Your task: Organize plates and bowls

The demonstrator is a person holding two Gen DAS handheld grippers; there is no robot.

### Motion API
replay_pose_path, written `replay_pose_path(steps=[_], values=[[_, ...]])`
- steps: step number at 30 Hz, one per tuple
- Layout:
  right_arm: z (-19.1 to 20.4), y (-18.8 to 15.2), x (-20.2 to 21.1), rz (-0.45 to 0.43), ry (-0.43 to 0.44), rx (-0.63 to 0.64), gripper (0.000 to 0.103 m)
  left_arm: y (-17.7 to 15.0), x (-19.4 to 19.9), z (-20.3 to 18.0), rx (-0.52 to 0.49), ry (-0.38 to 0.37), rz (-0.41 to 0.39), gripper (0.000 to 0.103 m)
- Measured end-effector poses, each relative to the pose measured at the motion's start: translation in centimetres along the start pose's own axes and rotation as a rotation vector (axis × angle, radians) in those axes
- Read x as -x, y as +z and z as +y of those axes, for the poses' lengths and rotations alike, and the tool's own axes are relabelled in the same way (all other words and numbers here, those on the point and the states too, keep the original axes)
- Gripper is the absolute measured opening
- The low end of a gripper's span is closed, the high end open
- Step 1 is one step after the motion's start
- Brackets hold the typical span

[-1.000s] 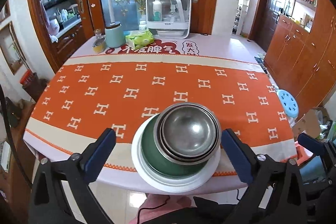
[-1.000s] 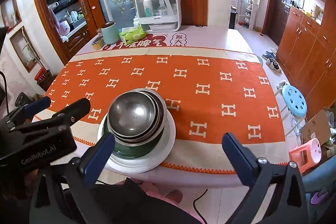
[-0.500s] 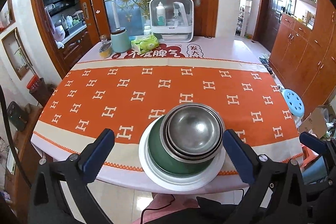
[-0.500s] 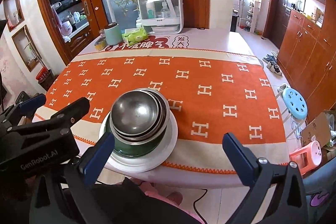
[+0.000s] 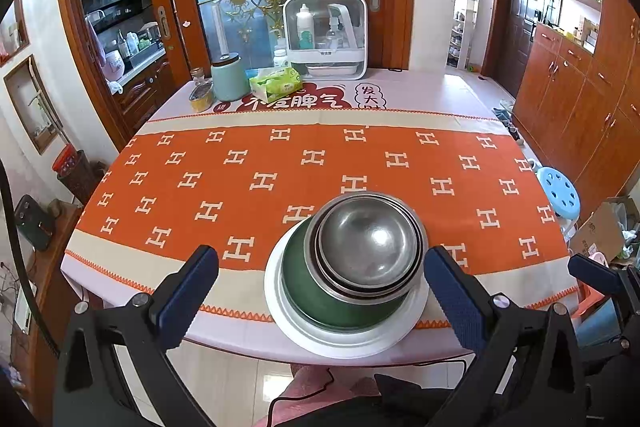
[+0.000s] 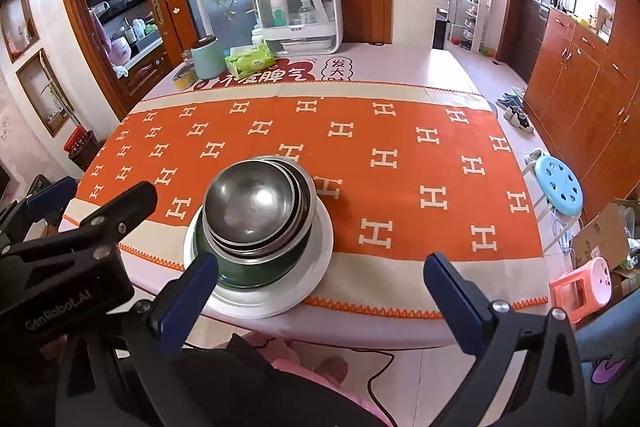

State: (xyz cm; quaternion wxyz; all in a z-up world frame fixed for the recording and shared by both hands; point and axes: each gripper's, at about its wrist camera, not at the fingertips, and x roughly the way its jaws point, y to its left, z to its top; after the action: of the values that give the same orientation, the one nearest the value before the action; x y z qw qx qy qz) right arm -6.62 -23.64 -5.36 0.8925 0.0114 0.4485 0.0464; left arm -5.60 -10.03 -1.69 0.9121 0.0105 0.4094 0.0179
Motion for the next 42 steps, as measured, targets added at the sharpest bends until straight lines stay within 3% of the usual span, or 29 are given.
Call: replay_pose_path(steps=[42], values=[[-0.59, 0.11, -0.9, 0.026, -0.008, -0.016, 0.103, -0.33, -0.45, -0.29, -0.01, -0.009, 0.021, 0.102]])
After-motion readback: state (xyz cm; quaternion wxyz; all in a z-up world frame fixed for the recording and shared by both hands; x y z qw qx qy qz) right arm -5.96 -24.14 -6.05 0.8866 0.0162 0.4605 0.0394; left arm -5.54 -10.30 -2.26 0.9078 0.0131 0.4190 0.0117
